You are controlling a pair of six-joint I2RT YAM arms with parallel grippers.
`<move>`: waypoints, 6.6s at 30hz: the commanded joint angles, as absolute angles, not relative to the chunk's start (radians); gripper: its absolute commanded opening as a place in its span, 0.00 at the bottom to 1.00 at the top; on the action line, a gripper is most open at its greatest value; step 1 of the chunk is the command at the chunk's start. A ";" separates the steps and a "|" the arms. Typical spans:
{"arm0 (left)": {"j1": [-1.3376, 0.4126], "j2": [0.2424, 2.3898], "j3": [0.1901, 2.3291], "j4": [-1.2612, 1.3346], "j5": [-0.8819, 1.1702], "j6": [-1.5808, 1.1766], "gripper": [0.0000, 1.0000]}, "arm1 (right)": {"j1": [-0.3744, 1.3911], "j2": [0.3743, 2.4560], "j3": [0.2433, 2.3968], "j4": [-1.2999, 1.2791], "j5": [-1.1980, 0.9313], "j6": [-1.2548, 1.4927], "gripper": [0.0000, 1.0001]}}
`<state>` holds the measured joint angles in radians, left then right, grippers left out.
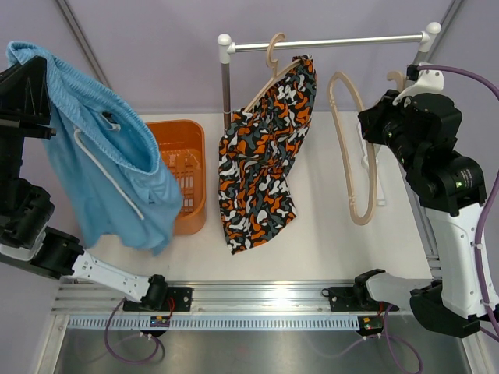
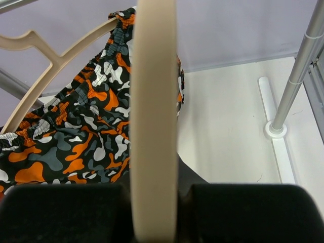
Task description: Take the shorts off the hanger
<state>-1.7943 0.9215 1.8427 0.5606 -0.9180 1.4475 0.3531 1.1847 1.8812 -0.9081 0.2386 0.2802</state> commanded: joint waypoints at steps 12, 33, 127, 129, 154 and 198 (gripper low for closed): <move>-1.804 1.126 2.080 0.078 -0.960 1.424 0.00 | 0.354 1.177 1.879 -0.900 0.178 0.298 0.00; -0.578 1.417 2.368 -0.395 -0.543 0.413 0.02 | 0.354 1.178 1.901 -0.951 0.132 0.282 0.00; -0.342 0.641 1.012 -0.580 0.084 -0.314 0.99 | 0.152 1.884 2.365 -0.641 0.181 -0.043 0.00; -0.342 0.637 1.000 -0.581 0.077 -0.311 0.99 | 0.153 1.872 2.324 -0.621 0.187 -0.038 0.00; -0.342 0.565 0.861 -0.534 -0.057 -0.268 0.99 | 0.149 1.580 2.152 -0.702 0.291 0.129 0.58; -0.342 0.537 0.847 -0.546 -0.100 -0.264 0.99 | 0.687 1.813 2.269 -0.502 0.627 0.305 0.81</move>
<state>-0.3389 0.5484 0.8570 -0.5823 -0.0834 -0.2813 0.6807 1.7878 2.2448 -0.6266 0.5369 0.2962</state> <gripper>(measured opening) 0.988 0.803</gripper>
